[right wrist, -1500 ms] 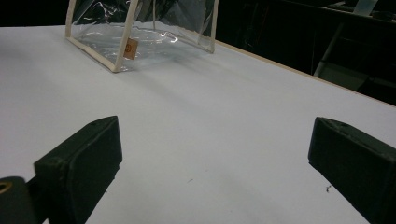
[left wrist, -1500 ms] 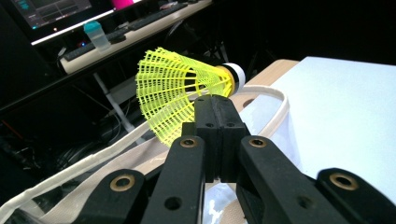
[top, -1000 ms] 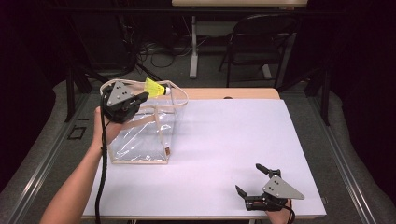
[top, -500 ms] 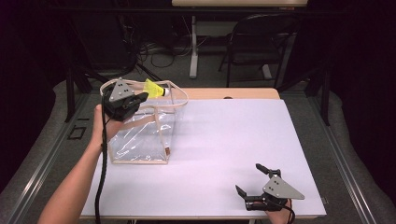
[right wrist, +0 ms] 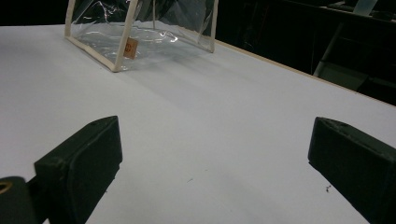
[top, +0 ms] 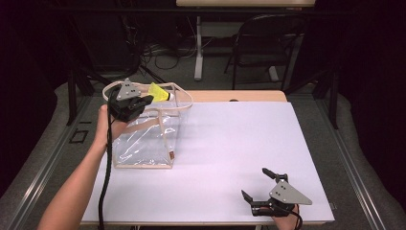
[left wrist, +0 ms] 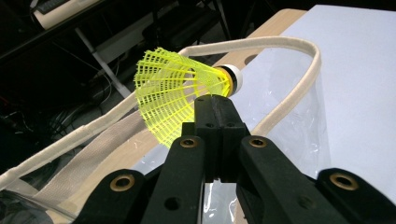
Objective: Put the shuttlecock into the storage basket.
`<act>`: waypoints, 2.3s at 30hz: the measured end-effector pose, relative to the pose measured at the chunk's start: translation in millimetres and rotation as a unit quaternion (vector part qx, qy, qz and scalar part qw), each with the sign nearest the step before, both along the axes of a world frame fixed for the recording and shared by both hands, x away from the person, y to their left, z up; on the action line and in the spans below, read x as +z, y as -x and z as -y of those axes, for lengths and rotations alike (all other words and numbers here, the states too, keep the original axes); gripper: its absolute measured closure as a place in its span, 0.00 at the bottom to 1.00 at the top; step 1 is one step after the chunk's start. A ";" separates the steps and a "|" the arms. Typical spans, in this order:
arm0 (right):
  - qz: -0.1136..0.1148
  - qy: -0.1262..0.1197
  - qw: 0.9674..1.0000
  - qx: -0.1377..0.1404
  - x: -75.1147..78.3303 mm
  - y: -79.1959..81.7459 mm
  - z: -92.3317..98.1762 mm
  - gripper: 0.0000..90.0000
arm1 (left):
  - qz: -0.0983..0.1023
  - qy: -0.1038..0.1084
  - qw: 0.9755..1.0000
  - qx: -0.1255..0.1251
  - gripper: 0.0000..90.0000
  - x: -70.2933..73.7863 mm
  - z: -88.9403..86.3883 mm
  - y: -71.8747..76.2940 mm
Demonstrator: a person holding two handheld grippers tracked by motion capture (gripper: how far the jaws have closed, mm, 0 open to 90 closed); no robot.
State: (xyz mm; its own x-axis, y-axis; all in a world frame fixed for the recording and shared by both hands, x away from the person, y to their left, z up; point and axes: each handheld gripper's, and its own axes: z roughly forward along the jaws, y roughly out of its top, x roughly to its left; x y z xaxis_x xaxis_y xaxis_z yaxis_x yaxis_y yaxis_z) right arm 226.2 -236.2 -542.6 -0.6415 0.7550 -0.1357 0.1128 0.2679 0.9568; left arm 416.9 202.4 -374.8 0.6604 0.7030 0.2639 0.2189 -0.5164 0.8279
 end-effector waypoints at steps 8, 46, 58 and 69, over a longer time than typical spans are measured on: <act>-0.001 0.001 1.000 0.001 -0.2 -0.1 0.0 0.03 | -0.014 -0.009 1.000 -0.001 1.00 -1.8 3.3 -7.5; -0.004 0.002 1.000 0.004 -0.7 -0.4 -0.7 0.03 | -0.058 -0.046 0.997 -0.018 1.00 -7.3 16.6 -28.3; -0.008 0.003 1.000 0.004 -1.3 -1.1 -1.3 0.03 | -0.059 -0.053 0.997 -0.017 0.99 -7.1 20.4 -32.7; -0.007 0.004 1.000 0.004 -1.0 -0.4 -0.6 0.03 | -0.049 -0.026 0.998 -0.011 0.70 -6.8 17.4 -29.8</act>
State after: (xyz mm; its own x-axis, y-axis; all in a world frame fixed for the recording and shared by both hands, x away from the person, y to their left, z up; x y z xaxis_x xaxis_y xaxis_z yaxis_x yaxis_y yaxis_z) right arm 226.7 -235.6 -543.6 -0.6499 0.7484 -0.1322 0.1236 0.2757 0.9533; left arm 446.7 185.0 -381.7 0.7003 0.6748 0.2329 0.2859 -0.5640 0.7747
